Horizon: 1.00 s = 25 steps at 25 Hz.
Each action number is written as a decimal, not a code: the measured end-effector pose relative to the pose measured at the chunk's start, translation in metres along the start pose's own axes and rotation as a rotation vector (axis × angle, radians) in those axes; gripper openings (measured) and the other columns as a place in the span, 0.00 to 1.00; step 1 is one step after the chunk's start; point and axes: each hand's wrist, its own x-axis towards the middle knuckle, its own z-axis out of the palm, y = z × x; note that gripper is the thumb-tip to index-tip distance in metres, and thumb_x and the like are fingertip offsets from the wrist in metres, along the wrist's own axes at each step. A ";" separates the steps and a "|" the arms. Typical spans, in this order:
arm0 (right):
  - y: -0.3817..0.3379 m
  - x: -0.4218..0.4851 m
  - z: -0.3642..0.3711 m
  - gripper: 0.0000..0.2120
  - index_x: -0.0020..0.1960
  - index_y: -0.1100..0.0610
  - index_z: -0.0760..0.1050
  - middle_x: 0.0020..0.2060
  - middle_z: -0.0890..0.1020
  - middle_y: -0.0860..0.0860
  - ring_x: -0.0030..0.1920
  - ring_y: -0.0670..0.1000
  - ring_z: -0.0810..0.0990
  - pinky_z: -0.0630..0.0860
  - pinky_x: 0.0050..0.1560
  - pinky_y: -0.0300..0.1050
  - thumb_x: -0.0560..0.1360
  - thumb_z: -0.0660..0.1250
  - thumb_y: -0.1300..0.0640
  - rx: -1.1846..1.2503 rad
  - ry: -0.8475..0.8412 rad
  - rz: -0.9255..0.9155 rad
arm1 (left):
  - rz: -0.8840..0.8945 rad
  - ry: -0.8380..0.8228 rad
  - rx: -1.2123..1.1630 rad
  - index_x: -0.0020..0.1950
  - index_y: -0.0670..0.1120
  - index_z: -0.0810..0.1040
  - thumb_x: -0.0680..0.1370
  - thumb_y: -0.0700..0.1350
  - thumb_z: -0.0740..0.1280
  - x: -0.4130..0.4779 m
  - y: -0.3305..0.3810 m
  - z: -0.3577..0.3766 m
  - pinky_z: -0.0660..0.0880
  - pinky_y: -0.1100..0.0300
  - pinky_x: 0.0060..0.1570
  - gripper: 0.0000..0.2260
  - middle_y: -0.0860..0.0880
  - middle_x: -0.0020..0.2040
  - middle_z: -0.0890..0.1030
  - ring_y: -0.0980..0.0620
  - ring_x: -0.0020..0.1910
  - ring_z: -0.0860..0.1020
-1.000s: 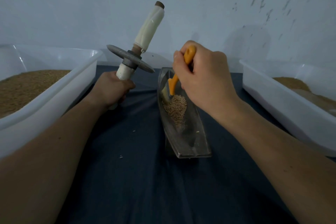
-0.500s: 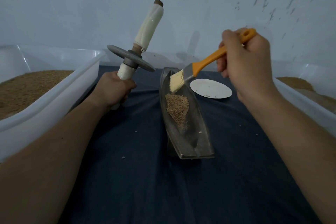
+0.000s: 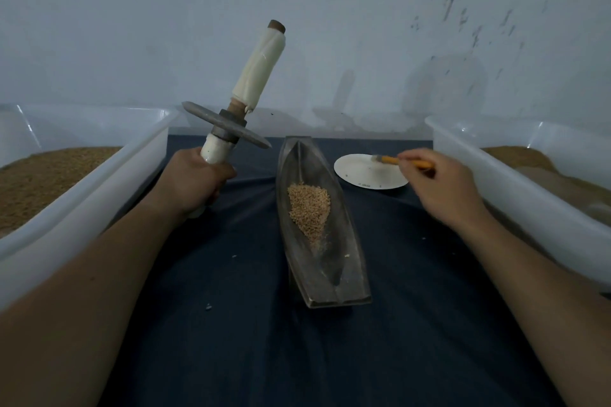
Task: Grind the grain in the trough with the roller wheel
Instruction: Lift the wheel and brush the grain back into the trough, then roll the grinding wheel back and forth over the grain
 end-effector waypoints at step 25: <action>-0.082 0.010 0.021 0.13 0.51 0.47 0.71 0.39 0.73 0.47 0.35 0.49 0.71 0.65 0.31 0.45 0.71 0.73 0.49 -0.742 -0.441 -0.419 | 0.605 0.004 1.317 0.46 0.57 0.77 0.72 0.54 0.67 -0.034 0.062 0.041 0.61 0.56 0.30 0.05 0.54 0.36 0.71 0.49 0.31 0.70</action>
